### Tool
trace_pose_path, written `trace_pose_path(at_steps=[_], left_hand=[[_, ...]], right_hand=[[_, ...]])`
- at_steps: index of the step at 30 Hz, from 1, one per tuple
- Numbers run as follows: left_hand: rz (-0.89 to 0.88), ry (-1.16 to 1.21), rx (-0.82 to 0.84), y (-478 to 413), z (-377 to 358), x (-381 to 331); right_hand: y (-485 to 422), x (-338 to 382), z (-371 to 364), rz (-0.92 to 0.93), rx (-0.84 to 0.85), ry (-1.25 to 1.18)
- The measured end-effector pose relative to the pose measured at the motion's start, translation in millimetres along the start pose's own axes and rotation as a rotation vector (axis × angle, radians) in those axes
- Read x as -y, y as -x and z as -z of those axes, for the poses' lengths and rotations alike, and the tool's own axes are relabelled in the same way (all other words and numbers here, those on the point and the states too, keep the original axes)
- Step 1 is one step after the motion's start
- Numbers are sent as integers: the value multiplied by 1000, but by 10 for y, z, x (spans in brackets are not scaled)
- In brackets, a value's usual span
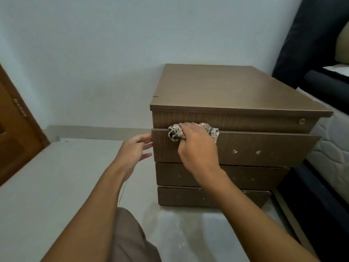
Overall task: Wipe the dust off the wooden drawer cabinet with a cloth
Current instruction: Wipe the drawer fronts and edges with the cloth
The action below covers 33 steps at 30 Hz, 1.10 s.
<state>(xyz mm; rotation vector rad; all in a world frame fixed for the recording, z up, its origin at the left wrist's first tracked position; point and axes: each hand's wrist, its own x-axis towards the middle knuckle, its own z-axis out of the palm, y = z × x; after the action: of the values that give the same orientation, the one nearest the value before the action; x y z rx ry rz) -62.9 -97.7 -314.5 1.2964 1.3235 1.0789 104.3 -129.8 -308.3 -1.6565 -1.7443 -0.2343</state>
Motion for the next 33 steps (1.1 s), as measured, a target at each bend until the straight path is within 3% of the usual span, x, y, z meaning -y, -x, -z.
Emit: trace_pose_path(at_steps=[8, 11, 14, 16, 20, 23, 28, 30, 33], left_hand=[[90, 143, 154, -14, 192, 57], [132, 292, 143, -22, 244, 59], [161, 408, 126, -26, 268, 47], [162, 428, 130, -41, 265, 47], [155, 424, 124, -60, 254, 57], [157, 431, 115, -60, 252, 62], [155, 349, 141, -77, 237, 73], [130, 214, 112, -67, 195, 75], [35, -65, 34, -51, 100, 120]], right_hand=[[-193, 502, -174, 161, 134, -93], [-324, 530, -71, 186, 281, -319], [-384, 460, 87, 114, 140, -439], [-349, 373, 138, 125, 66, -379], [-239, 215, 25, 185, 164, -134], [-222, 192, -37, 224, 189, -124], [-220, 181, 89, 332, 365, -438], [-158, 121, 144, 290, 268, -579], [25, 2, 242, 44, 73, -860]])
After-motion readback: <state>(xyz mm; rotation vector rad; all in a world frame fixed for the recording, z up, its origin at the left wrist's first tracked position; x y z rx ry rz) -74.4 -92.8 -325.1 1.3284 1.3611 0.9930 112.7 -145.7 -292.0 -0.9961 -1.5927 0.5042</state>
